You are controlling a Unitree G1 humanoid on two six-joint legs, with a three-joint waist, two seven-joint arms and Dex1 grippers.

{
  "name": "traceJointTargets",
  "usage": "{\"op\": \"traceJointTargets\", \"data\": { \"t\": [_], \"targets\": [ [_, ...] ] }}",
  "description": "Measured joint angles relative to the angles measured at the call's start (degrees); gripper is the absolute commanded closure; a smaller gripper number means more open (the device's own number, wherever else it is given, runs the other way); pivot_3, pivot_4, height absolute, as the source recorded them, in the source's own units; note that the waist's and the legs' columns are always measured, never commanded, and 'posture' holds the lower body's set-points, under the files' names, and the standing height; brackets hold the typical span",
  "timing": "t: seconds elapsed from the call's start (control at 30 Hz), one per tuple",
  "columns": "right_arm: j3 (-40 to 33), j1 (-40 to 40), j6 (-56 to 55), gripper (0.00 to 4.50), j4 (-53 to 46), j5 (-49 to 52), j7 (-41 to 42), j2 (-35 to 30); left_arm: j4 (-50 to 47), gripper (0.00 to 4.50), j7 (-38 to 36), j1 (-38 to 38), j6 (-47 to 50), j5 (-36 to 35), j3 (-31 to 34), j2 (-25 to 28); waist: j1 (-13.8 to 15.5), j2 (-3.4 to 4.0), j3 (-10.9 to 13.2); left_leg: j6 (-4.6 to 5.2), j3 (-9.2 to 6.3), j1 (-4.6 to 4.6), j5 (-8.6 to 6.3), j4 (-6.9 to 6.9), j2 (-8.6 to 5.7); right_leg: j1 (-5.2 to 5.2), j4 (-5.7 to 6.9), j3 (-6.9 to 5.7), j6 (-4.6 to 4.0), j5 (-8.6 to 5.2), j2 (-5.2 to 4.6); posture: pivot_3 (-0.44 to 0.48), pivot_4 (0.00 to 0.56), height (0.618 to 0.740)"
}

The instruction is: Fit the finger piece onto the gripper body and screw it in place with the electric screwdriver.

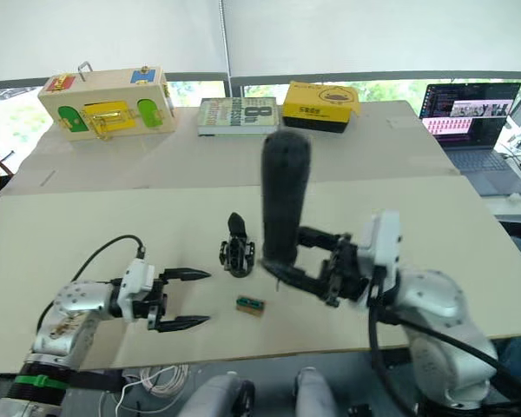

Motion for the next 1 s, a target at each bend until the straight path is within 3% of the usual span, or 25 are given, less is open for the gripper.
{"op": "traceJointTargets", "data": {
  "t": [0.4, 1.0],
  "targets": [
    [8.0, -2.3, -9.5, 2.58, 7.6, -0.7, 3.2, -2.7, -0.4, 0.00, 4.1, -0.1, -0.7, 3.9, -5.0, -1.9, 0.2, 0.00, 0.0, 0.06, 0.00, -0.04, 0.07, 0.00, 0.09, -0.09, -0.01, 0.02, -0.08, 0.03, 0.11, 0.000, 0.150, 0.740],
    [11.5, -2.4, -11.6, 2.58, 8.6, -1.0, 2.6, -5.4, 0.4, 0.00, 6.9, -2.2, -2.5, 7.1, -9.4, -5.3, 0.4, 0.01, 0.0, 0.07, 0.00, -0.03, 0.08, 0.00, 0.08, -0.01, -0.02, 0.00, -0.07, 0.03, 0.03, 0.000, 0.150, 0.740]
  ]
}}
